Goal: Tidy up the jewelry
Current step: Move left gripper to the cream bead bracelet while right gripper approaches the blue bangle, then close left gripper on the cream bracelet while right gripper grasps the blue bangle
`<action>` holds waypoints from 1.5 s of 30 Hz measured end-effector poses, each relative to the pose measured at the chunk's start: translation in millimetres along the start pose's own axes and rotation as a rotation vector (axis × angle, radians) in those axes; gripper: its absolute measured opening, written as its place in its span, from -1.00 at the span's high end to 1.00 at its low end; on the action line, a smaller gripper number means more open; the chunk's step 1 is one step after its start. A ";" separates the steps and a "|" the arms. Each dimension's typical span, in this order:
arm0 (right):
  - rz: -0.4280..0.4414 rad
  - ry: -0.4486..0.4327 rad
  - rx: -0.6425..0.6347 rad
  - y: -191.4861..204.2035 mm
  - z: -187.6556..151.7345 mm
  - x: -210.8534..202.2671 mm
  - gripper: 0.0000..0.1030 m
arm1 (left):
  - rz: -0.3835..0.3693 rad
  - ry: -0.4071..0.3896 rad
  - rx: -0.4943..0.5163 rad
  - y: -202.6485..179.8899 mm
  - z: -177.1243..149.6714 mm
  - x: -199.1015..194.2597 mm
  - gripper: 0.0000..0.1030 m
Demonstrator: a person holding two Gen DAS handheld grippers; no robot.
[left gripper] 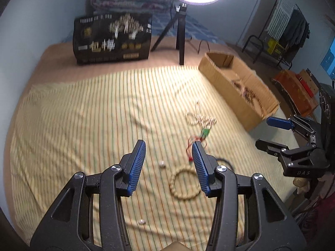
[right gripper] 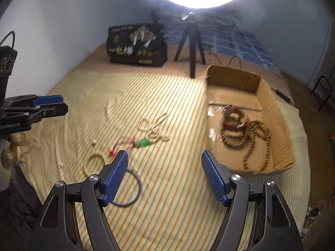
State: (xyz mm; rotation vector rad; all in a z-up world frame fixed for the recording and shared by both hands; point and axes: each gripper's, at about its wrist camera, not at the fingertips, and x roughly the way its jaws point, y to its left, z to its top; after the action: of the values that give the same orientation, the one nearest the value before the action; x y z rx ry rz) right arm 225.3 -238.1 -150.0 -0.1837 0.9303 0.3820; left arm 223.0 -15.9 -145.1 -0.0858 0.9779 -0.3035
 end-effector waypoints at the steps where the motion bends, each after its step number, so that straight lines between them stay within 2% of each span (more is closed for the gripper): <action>1: 0.003 0.013 -0.010 4.2 -3.3 3.5 -0.40 | -0.003 0.016 -0.001 0.4 -4.6 4.6 0.09; 11: 0.022 0.111 -0.110 33.3 -34.9 28.5 -0.40 | -0.020 0.138 -0.038 9.6 -33.4 46.0 0.09; 17: 0.069 0.125 -0.133 46.5 -44.5 35.3 -0.40 | -0.040 0.179 -0.048 9.3 -40.7 58.6 0.10; 19: 0.082 0.131 -0.148 50.5 -44.8 37.4 -0.40 | -0.043 0.188 -0.045 7.4 -41.8 63.7 0.25; 26: 0.105 0.166 -0.198 63.4 -48.7 51.6 -0.40 | -0.024 0.214 -0.018 -0.1 -44.8 79.1 0.33; 30: 0.122 0.190 -0.200 66.9 -50.1 60.0 -0.41 | 0.004 0.211 0.008 -5.5 -43.1 85.1 0.46; 33: 0.116 0.193 -0.216 69.9 -47.2 68.8 -0.51 | 0.026 0.205 0.020 -8.2 -41.8 89.0 0.58; 40: 0.094 0.204 -0.234 71.9 -45.5 77.1 -0.53 | 0.051 0.191 0.032 -6.6 -42.7 88.7 0.85; 45: 0.115 0.206 -0.223 69.1 -45.1 76.5 -0.53 | 0.034 0.191 0.001 0.3 -41.6 86.9 0.89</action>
State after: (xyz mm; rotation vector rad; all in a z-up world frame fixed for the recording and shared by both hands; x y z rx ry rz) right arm 205.4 -170.6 -237.7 -0.3800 1.1033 0.5814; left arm 233.9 -38.3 -238.2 -0.0398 1.1677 -0.2843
